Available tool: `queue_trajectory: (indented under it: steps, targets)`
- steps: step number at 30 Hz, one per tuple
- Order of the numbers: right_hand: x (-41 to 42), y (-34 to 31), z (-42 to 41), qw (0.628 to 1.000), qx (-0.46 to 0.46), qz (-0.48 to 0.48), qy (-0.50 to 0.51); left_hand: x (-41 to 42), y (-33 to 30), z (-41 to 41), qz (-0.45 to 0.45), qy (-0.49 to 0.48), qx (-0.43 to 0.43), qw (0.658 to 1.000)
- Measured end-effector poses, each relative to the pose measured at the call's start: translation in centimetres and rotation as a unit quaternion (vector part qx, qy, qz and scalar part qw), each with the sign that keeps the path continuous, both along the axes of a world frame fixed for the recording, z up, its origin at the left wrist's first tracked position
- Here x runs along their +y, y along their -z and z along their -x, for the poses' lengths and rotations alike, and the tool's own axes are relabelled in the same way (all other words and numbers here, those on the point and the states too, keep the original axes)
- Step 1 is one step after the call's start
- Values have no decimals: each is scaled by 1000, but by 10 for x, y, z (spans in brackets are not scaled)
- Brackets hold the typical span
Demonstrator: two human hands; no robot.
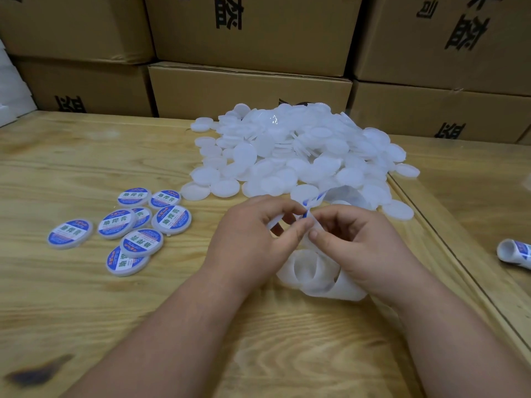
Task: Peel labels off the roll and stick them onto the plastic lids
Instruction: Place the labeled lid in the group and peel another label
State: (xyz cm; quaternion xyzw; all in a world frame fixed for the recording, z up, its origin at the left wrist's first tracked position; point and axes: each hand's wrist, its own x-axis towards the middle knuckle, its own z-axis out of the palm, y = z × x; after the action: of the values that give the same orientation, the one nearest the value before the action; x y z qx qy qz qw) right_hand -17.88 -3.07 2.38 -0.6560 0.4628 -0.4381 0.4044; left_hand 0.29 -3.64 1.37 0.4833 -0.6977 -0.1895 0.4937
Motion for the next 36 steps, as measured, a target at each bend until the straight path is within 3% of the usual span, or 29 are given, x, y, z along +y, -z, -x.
queue_trajectory:
  steps: [5, 10, 16, 19, 25, 36]
  targets:
    - [-1, 2, 3, 1000, 24, 7, -3, 1, 0, -1, -10, -6, 17, 1000]
    - [-4, 3, 6, 998, 30, 3, 47, -2, -2, -4, -91, -55, 158, 982]
    - [-10, 6, 10, 988, 52, 16, 147, 0, -11, -12, -110, -83, 265, 954]
    - [-8, 5, 5, 976, 84, 75, 185, 3, -13, -13, -127, -58, 282, 949]
    - [-1, -2, -7, 931, 119, 295, 181, 8, -14, -7, -168, -1, 292, 941]
    - [1, -7, -11, 925, 145, 321, 140, 5, -10, -7, -186, 29, 283, 940]
